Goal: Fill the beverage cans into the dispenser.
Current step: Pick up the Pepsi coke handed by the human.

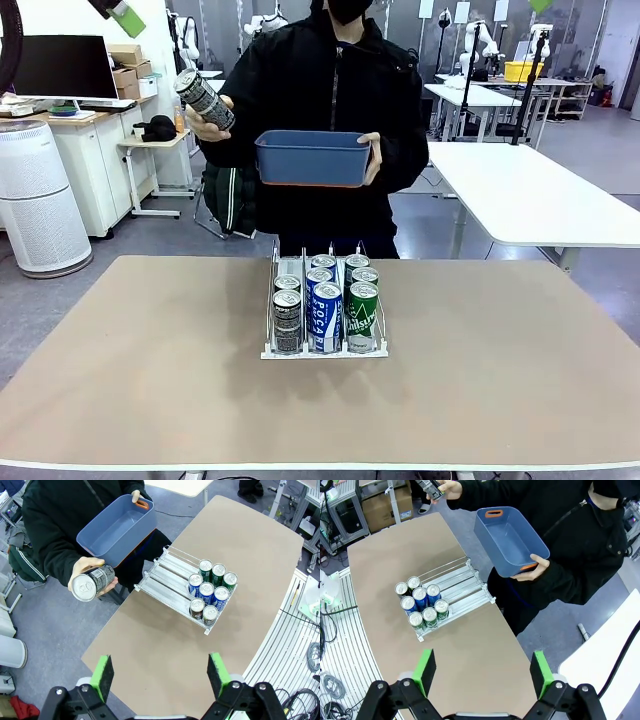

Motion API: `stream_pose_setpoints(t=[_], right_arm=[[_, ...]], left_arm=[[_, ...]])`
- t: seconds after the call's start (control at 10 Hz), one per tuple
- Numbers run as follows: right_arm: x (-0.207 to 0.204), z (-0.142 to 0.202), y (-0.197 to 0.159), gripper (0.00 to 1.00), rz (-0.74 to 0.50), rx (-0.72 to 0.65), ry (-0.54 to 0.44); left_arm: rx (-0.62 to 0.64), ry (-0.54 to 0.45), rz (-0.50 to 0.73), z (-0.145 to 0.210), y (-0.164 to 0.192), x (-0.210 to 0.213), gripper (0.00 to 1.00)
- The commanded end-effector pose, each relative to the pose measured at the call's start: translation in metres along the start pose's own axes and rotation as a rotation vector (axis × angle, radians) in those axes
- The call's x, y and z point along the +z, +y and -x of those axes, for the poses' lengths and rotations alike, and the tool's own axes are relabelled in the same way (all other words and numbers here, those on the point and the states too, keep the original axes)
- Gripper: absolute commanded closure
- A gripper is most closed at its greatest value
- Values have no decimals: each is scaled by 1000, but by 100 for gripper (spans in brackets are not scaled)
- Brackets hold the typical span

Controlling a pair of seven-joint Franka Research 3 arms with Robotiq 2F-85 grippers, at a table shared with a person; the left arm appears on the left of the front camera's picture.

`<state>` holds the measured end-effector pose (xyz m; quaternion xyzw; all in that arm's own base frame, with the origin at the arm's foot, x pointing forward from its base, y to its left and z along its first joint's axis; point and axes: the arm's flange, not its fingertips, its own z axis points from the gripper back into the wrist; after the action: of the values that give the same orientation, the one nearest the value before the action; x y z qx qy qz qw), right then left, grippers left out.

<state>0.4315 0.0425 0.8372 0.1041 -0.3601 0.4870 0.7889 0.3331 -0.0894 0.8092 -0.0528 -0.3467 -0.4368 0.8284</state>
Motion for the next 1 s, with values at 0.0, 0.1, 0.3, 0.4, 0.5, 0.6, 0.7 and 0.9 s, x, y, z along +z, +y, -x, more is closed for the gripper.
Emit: stream_pose_setpoints(t=[0.0,0.1,0.3,0.4,0.5,0.6,0.7,0.9], right_arm=[[0,-1,0,0,0,2,-3],[0,-1,0,0,0,2,-3],[0,-1,0,0,0,2,-3],[0,-1,0,0,0,2,-3],[0,-1,0,0,0,2,-3],[0,-1,0,0,0,2,-3],[0,-1,0,0,0,2,-3],[0,-1,0,0,0,2,-3]], left_arm=[[1,-5,-2,0,1,-1,0],[1,-5,-2,0,1,-1,0],[1,-5,-2,0,1,-1,0],[1,-5,-2,0,1,-1,0],[1,-5,-2,0,1,-1,0],[1,-5,-2,0,1,-1,0],[0,0,0,0,0,0,0],[55,-36,-17,2,16,-4,0]])
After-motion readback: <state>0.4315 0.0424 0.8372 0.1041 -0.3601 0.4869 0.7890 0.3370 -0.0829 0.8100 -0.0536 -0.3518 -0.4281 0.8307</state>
